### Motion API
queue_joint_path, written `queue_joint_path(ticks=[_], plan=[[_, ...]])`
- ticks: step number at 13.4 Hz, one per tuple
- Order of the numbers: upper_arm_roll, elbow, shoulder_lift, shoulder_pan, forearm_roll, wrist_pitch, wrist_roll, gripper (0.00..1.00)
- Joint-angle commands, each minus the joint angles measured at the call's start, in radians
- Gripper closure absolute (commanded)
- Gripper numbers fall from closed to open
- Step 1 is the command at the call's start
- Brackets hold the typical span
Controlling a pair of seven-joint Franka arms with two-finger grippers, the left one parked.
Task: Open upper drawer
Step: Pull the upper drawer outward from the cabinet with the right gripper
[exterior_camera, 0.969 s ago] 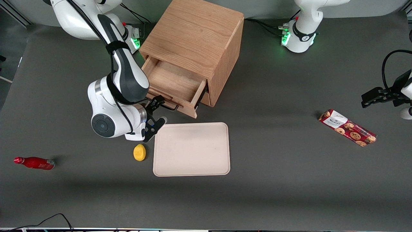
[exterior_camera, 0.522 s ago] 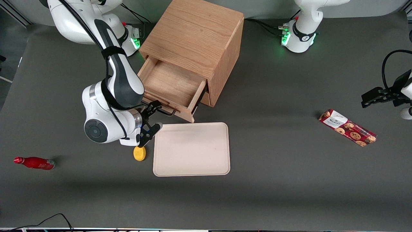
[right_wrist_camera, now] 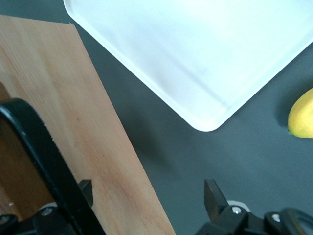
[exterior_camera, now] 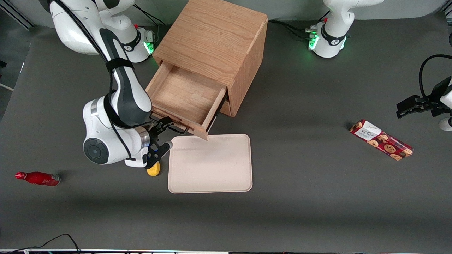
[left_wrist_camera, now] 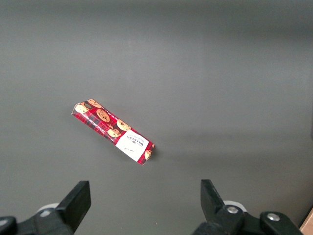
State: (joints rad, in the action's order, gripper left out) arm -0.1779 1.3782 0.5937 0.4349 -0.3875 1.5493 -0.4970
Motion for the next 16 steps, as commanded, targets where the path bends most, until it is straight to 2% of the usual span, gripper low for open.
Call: queue_joint_path(ticks=[1, 10, 16], plan=[[0.003, -0.042, 0.037, -0.028, 0.009, -0.020, -0.069, 0.00], [0.006, -0.068, 0.054, -0.093, 0.027, -0.020, -0.126, 0.00], [0.002, -0.097, 0.072, -0.099, 0.027, -0.022, -0.138, 0.00]])
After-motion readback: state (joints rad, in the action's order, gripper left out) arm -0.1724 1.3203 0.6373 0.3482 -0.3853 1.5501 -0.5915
